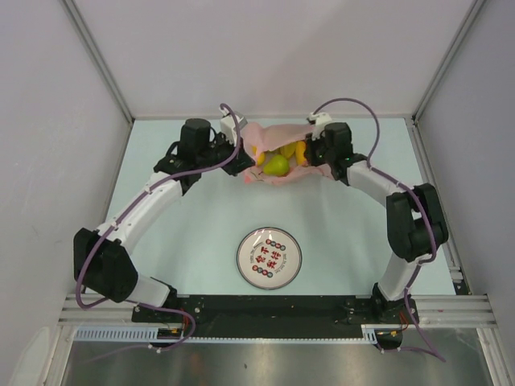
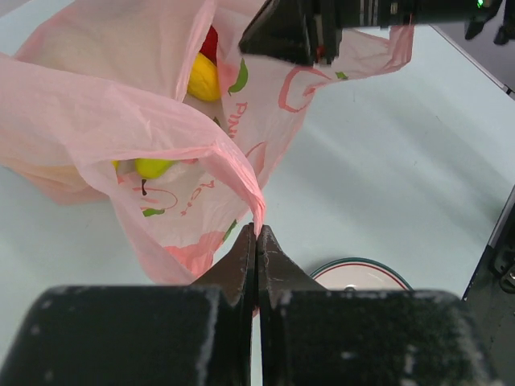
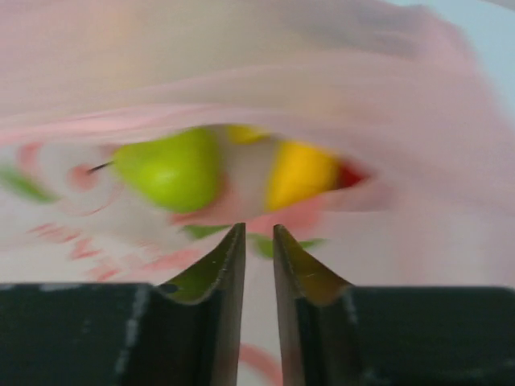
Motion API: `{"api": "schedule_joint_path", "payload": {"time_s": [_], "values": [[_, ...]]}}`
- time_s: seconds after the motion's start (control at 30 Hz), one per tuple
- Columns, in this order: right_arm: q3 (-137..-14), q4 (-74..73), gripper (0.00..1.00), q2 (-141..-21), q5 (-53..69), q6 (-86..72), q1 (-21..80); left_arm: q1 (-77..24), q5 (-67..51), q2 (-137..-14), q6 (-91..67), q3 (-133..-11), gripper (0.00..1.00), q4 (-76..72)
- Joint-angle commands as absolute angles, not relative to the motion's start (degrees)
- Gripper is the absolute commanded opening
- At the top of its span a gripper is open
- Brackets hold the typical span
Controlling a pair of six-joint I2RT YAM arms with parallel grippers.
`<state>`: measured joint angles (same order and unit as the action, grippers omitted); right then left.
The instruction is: Take the fake fruits out of the plastic bag
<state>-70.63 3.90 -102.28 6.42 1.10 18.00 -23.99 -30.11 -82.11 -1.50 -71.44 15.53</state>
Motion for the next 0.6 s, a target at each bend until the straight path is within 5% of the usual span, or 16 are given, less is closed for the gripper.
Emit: {"api": "schedule_joint_path", "payload": {"time_s": [0.0,0.1,0.37,0.57], "values": [[-70.8,2.0,0.37,-93.5,15.3,6.8,27.9,-25.1,-29.6,-81.9,-0.7,-72.5,0.00,15.0],[-68.7,-1.5,0.46,-87.0,16.5,6.8,30.3,-25.1,-28.8,-81.0,-0.1,-71.8,0.00,16.3],[-60.2,-21.0,0.48,-78.4,35.5,9.2,26.8,-25.1,-28.8,-80.3,-0.6,-70.2,0.00,16.8],[-53.8,-21.0,0.77,-80.6,42.2,14.2,27.4,-25.1,-28.4,-81.0,-1.4,-71.0,0.00,16.2]]}}
